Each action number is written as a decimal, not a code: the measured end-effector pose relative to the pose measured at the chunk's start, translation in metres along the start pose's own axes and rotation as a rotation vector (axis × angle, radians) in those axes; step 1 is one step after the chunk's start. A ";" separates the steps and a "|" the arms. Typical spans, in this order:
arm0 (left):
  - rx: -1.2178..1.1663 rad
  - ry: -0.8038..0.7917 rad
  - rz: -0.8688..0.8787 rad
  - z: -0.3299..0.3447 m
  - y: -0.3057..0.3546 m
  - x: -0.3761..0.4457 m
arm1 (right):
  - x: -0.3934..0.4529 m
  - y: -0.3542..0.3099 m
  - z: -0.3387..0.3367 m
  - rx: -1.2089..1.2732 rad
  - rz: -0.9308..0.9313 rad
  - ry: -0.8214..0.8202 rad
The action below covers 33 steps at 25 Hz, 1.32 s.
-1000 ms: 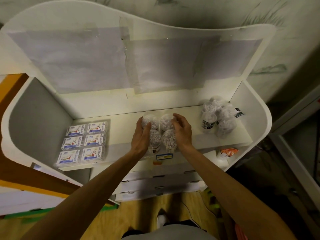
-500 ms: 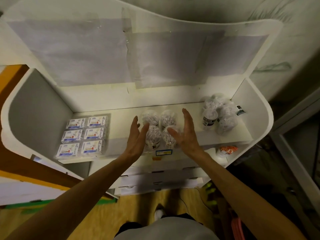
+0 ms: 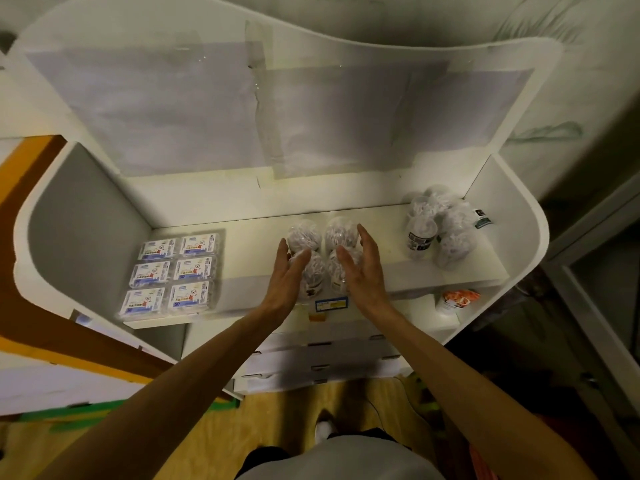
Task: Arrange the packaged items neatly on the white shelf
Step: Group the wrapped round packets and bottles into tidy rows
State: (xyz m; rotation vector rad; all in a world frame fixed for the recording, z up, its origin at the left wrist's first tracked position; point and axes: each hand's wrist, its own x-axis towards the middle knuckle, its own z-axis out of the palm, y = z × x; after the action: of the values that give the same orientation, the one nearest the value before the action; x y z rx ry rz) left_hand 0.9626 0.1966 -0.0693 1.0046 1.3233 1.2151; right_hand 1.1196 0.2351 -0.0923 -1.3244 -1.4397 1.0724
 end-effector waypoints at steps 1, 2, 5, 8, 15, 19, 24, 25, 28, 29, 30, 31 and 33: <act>0.001 -0.003 -0.002 0.000 0.002 0.000 | -0.001 0.000 -0.001 0.004 0.013 0.002; 0.007 -0.007 -0.003 0.000 0.002 0.000 | -0.002 0.000 -0.002 0.013 0.031 0.002; 0.008 0.012 -0.016 -0.001 0.002 0.001 | 0.006 -0.008 -0.003 0.044 0.075 0.044; 0.036 0.021 -0.030 -0.001 -0.001 0.000 | 0.022 -0.015 -0.003 0.108 0.115 0.047; 0.044 -0.058 0.002 -0.003 0.002 -0.002 | 0.024 -0.015 -0.002 0.130 0.158 -0.039; 0.062 -0.036 0.008 -0.002 0.002 -0.004 | 0.019 -0.017 -0.002 0.106 0.156 -0.030; 0.243 0.044 -0.096 -0.009 0.007 -0.005 | 0.020 -0.027 -0.013 0.063 0.194 -0.036; 0.286 0.080 -0.114 -0.013 0.009 -0.004 | 0.018 -0.030 -0.018 0.066 0.205 -0.019; 0.358 0.177 -0.097 -0.024 0.020 -0.005 | 0.008 -0.035 -0.036 0.081 0.213 0.066; 0.359 0.198 -0.080 -0.027 0.023 -0.008 | 0.004 -0.036 -0.043 0.092 0.212 0.106; 0.358 0.225 -0.058 -0.031 0.024 -0.012 | 0.000 -0.037 -0.051 0.103 0.218 0.142; 0.360 0.243 -0.013 -0.035 0.024 -0.019 | -0.005 -0.038 -0.058 0.114 0.232 0.174; 0.380 0.255 0.089 -0.041 0.026 -0.034 | -0.019 -0.039 -0.070 0.118 0.272 0.224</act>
State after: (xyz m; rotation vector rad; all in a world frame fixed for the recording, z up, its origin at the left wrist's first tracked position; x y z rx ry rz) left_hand 0.9249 0.1615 -0.0402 1.2144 1.7724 1.2124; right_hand 1.1787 0.2157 -0.0389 -1.5312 -1.0375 1.1234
